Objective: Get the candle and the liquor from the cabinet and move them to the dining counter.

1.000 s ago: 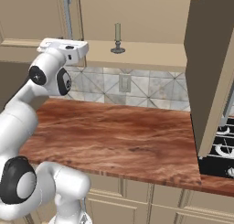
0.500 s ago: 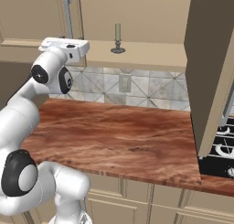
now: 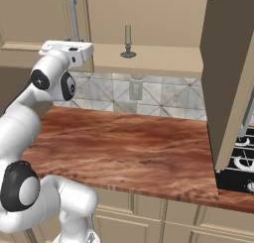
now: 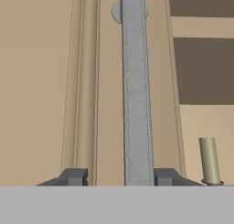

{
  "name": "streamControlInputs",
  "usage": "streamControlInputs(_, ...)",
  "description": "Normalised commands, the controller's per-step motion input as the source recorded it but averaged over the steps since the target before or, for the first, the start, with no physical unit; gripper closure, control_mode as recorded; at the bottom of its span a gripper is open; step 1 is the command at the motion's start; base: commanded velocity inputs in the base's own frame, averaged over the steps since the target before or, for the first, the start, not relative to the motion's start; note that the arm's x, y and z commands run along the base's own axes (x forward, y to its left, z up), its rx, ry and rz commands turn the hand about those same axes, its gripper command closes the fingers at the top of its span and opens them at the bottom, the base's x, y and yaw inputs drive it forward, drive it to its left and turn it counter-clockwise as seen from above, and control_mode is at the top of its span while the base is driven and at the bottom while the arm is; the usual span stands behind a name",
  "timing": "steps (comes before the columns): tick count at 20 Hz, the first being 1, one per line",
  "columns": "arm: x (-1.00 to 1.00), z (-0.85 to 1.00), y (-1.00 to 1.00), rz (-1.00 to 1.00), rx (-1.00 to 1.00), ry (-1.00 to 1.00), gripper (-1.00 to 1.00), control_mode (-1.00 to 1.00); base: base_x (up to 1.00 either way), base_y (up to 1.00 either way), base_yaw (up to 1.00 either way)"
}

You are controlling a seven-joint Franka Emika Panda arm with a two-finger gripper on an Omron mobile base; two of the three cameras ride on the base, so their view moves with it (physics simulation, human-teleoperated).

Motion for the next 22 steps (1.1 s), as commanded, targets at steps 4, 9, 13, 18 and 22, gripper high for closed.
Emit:
streamControlInputs(4,0.21,-0.01,0.10,0.00,0.00,0.01,1.00,-1.00,0.00,0.00,0.00)
streamControlInputs(9,0.00,-0.06,-0.08,0.00,0.00,0.03,1.00,-1.00,0.00,0.00,0.00)
streamControlInputs(13,-0.10,-0.04,-0.01,0.00,-0.01,0.00,1.00,-1.00,0.00,0.00,0.00)
streamControlInputs(18,-0.42,0.00,0.09,0.05,-0.06,0.00,1.00,-1.00,0.00,0.00,0.00)
streamControlInputs(22,-0.64,0.02,0.30,0.09,-0.08,0.00,1.00,-1.00,0.00,0.00,0.00)
